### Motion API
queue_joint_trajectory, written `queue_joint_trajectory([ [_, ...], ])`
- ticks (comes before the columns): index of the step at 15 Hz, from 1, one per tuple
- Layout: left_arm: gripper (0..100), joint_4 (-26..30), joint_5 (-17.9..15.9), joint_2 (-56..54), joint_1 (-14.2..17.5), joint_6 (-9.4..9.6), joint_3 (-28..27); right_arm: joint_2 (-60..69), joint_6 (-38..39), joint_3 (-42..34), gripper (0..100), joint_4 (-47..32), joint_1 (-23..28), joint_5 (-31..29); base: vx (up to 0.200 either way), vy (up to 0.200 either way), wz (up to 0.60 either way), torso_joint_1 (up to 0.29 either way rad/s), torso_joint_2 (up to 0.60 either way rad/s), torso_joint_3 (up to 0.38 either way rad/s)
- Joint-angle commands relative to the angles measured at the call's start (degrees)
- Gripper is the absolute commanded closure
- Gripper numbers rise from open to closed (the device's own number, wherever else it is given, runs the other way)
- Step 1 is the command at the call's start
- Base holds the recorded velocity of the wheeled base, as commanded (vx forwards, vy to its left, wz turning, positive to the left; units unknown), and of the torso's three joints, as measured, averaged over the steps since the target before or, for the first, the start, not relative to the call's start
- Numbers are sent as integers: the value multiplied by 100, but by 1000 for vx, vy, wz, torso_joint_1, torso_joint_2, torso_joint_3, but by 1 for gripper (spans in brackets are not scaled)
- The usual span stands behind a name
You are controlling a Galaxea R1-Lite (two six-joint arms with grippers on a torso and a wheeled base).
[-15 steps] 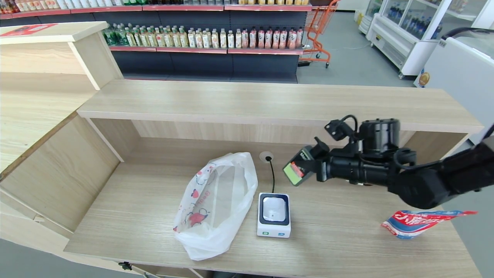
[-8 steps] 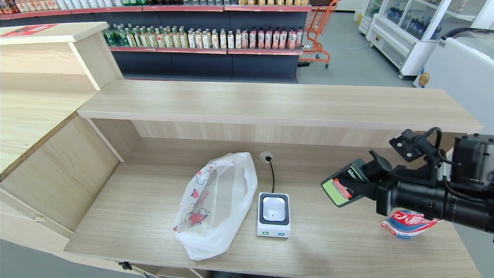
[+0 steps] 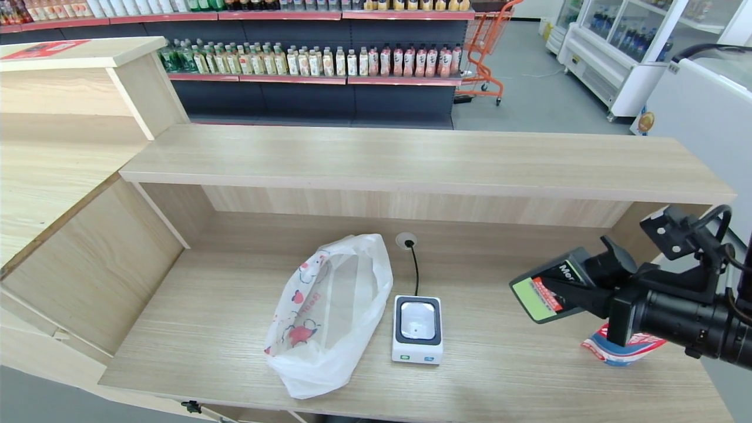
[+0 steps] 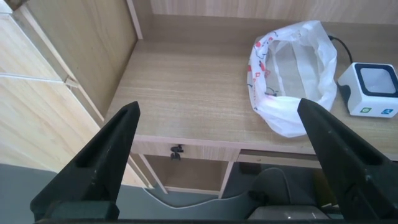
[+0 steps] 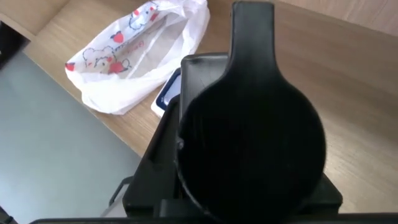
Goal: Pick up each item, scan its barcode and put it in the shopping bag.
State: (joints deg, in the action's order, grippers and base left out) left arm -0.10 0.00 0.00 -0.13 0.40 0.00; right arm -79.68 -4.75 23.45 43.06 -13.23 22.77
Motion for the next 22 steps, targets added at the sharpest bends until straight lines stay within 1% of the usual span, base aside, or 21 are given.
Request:
queue_joint_trajectory([
  [1,0,1,0,9,5,-5,0,-4,1,36,100,1,31,8,0,200,0,-12,-7,2],
  [8,0,1,0,9,5,-5,0,-777,150,449,100,1,-48,52,0,200,0,7,6,2],
  [10,0,1,0,9,-4,4,0,-1146,150,616,100,1,-154,61,0,0,0,0,0,0],
  [11,0,1,0,9,5,-5,0,-1762,150,942,100,27,-242,61,0,0,0,0,0,0],
  [14,0,1,0,9,-4,-5,0,-2825,106,1794,100,36,-593,34,0,0,0,0,0,0],
  [15,0,1,0,9,-4,4,0,-3282,98,2269,100,45,-839,-1,0,0,0,0,0,0],
  [16,0,1,0,9,-4,-5,0,-3546,45,2471,100,54,-989,-10,0,0,0,0,0,0],
  [17,0,1,0,9,-4,-5,0,-3801,-210,2620,100,106,-1121,8,0,0,0,0,0,0],
  [18,0,1,0,9,-4,-5,0,-4056,-456,2673,100,379,-1270,8,0,0,0,0,0,0],
  [20,0,1,0,9,-4,-5,0,-4618,-781,2691,100,1258,-1481,-1,0,0,0,0,0,0],
  [21,0,1,0,9,-4,-5,0,-4820,-975,2752,100,1469,-1543,8,0,0,0,0,0,0],
  [22,0,1,0,9,-4,-5,0,-5137,-1309,2998,100,1504,-1648,-1,0,0,0,0,0,0],
])
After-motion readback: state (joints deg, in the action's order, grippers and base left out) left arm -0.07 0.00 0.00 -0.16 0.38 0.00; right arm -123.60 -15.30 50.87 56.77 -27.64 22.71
